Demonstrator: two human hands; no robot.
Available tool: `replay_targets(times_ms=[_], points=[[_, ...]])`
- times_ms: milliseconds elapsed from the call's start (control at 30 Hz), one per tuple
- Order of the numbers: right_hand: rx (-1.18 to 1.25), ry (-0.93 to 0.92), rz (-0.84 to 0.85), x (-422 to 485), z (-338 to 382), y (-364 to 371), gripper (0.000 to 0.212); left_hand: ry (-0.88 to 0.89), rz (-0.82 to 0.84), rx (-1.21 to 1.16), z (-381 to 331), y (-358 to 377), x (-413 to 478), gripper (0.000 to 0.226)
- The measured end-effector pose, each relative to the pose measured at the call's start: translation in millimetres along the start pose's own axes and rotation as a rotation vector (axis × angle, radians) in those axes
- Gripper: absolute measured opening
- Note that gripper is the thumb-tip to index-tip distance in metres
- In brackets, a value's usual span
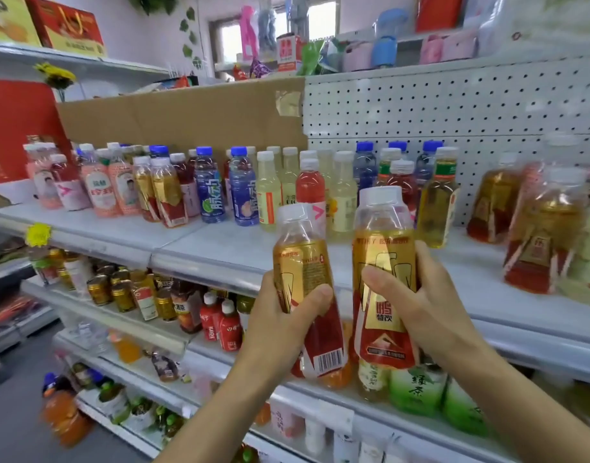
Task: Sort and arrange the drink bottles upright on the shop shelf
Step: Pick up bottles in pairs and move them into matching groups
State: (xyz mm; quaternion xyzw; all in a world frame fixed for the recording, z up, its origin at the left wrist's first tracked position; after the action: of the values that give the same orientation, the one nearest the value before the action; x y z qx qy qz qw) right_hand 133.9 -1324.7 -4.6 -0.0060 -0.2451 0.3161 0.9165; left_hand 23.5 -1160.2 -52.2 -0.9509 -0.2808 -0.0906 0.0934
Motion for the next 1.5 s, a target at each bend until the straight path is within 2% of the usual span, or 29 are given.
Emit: replay_targets(times_ms=[267, 433, 600, 700, 900, 1067, 1167, 1367, 1500], points=[[0.061, -0.020, 0.108, 105.3, -25.4, 102.6, 0.047, -0.060, -0.153, -0.049, 31.3, -113.0, 75.9, 0.038], [0.076, -0.029, 0.165, 167.4, -31.7, 175.6, 0.044, -0.055, -0.227, -0.058, 43.5, -190.7, 113.9, 0.050], [0.092, -0.039, 0.190, 212.7, -34.6, 249.9, 0.050, -0.034, -0.258, -0.044, 54.0, -268.6, 145.9, 0.043], [0.066, -0.036, 0.151, 232.7, -36.4, 290.7, 0.053, -0.022, -0.219, -0.035, 60.9, -314.7, 169.9, 0.040], [0.065, 0.006, 0.010, 262.7, -36.1, 374.0, 0.048, -0.039, -0.078, -0.026, 80.9, -407.9, 212.9, 0.053], [0.031, 0.029, -0.080, 284.7, -31.6, 438.0, 0.064, -0.047, 0.007, -0.026, 93.4, -480.7, 244.7, 0.050], [0.005, 0.039, -0.118, 296.5, -31.7, 465.9, 0.059, -0.038, 0.049, -0.047, 100.3, -510.4, 260.3, 0.044], [-0.050, 0.081, -0.158, 318.3, -41.0, 497.3, 0.044, -0.019, 0.060, -0.064, 111.5, -547.2, 286.7, 0.052], [-0.072, 0.088, -0.185, 331.0, -46.5, 503.4, 0.042, -0.006, 0.072, -0.085, 109.3, -556.8, 302.7, 0.052]])
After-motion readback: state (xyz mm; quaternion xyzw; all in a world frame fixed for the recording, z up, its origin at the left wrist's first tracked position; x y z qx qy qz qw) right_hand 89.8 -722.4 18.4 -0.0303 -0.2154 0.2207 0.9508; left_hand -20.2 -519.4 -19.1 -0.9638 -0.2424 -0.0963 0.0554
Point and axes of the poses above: each hand's wrist, its own x-axis towards the middle knuckle, its own y-axis out of the palm, z = x × y, the point moved 10 cm from there along x, towards the middle knuckle, and after that the axes turned 5 degrees about z, right-handed, at the moved point
